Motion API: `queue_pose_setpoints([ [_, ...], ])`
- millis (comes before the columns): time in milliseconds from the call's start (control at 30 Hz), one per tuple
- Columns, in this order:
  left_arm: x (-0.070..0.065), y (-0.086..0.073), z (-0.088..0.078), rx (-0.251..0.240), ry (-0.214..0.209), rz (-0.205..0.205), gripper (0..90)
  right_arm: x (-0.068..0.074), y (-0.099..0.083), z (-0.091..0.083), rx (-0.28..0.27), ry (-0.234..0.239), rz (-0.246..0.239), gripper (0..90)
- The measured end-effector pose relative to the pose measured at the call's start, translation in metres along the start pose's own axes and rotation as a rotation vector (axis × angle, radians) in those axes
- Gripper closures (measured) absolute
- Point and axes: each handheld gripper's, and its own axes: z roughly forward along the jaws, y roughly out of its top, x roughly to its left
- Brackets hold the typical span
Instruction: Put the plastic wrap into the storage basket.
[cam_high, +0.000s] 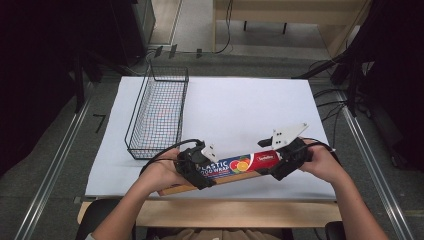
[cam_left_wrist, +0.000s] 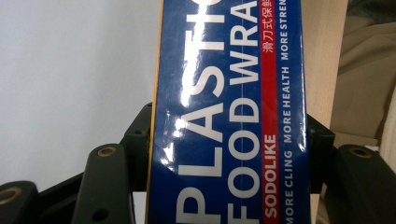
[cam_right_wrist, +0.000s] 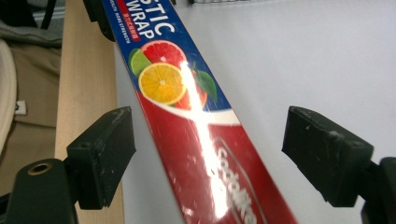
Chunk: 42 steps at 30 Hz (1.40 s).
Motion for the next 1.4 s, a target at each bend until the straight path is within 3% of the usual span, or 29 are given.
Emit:
queue_pose_setpoints([
  [233, 0.005, -0.002, -0.009, -0.008, 0.009, -0.030, 40.2, -0.011, -0.011, -0.012, -0.035, -0.089, 0.070, 17.6],
  [500, 0.014, -0.006, -0.023, -0.031, 0.027, -0.112, 40.1, -0.022, -0.027, -0.031, -0.124, -0.111, 0.094, 17.7],
  [600, 0.016, -0.006, -0.029, -0.045, 0.032, -0.145, 40.1, -0.024, -0.032, -0.030, -0.122, -0.120, 0.101, 17.7],
  [867, 0.022, -0.008, -0.044, -0.067, 0.070, -0.239, 40.0, -0.029, -0.039, -0.013, -0.078, -0.162, 0.148, 17.7],
  [1000, 0.025, -0.009, -0.050, -0.066, 0.091, -0.264, 40.0, -0.032, -0.042, -0.002, -0.053, -0.230, 0.184, 19.2],
  [1067, 0.026, -0.009, -0.054, -0.065, 0.101, -0.271, 40.0, -0.033, -0.043, 0.003, -0.045, -0.212, 0.211, 19.2],
  [1300, 0.036, -0.012, -0.065, -0.075, 0.146, -0.318, 40.0, -0.031, -0.043, 0.021, -0.019, -0.242, 0.230, 19.2],
  [1400, 0.042, -0.014, -0.071, -0.080, 0.162, -0.344, 40.0, -0.031, -0.043, 0.028, 0.000, -0.229, 0.240, 19.2],
])
